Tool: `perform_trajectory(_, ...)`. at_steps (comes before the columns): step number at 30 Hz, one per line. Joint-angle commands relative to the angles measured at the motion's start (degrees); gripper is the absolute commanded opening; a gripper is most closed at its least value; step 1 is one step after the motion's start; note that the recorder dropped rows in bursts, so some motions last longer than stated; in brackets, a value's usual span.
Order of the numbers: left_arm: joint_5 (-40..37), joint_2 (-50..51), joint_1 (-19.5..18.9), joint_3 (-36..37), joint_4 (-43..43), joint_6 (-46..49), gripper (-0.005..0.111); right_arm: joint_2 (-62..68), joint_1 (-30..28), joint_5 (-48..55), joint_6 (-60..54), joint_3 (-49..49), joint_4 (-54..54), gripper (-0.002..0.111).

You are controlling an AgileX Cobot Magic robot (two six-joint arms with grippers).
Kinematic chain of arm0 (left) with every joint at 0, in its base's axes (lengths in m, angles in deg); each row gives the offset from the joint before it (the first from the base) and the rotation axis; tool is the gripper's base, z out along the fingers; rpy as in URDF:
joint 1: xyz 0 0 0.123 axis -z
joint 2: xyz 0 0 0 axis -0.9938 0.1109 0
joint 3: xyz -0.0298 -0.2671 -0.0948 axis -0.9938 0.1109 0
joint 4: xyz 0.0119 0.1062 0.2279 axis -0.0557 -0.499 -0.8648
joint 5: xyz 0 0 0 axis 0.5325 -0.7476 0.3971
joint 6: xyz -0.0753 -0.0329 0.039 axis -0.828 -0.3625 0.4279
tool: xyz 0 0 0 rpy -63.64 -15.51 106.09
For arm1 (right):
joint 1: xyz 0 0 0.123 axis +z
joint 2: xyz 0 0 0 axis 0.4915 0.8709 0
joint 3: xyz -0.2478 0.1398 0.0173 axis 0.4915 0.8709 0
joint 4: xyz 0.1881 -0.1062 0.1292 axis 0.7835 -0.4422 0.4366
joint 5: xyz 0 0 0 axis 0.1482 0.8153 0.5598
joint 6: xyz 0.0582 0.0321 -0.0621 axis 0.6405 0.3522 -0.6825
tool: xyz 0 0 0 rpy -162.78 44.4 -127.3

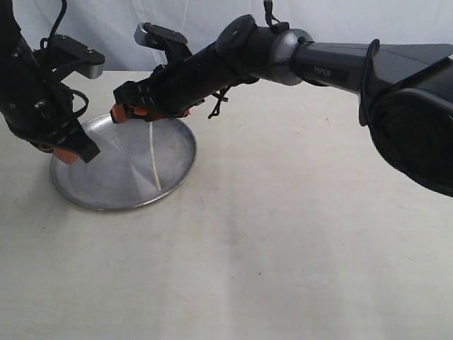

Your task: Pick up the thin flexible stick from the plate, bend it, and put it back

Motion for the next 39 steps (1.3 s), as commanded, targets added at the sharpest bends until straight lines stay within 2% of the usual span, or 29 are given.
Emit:
perform_trajectory(1, 1.3, -0.5, 0.1, 0.1, -0.5, -0.3, 0.0, -2.5, -0.2, 3.5, 4.3, -0.4, -8.6, 0.065)
perform_trajectory(3, 2.4, -0.6, 0.1, 0.1, -0.5, -0.3, 0.0, -3.8, -0.3, 5.5, 7.0, -0.4, -13.4, 0.051)
perform_trajectory(7, 6.2, -2.3, 0.1, 0.1, -0.5, -0.5, 0.0, -7.4, -1.3, 9.6, 10.1, -0.4, -22.6, 0.0)
perform_trajectory(12, 11.9, -7.9, 0.1, 0.1, -3.1, -3.1, 0.0, -13.1, -3.8, 14.2, 18.3, -0.2, -32.3, 0.002)
perform_trajectory(18, 12.8, -19.0, 0.1, 0.4, -6.8, -6.6, 0.0, -23.3, -7.5, 16.1, 22.6, 5.0, -38.4, 0.002)
perform_trajectory(25, 15.3, -37.0, 0.1, 6.0, -4.6, -9.1, 0.0, -43.4, -8.5, 5.6, 22.6, 24.3, -42.2, 0.002)
perform_trajectory(35, 16.5, -62.4, 0.1, 15.7, -4.4, -13.5, 0.0, -76.3, -8.5, -19.4, 22.4, 55.1, -39.9, -0.001)
perform_trajectory(39, 17.1, -71.3, 0.1, 20.4, -4.4, -13.5, 0.0, -88.2, -8.5, -24.3, 22.4, 65.4, -39.7, -0.001)
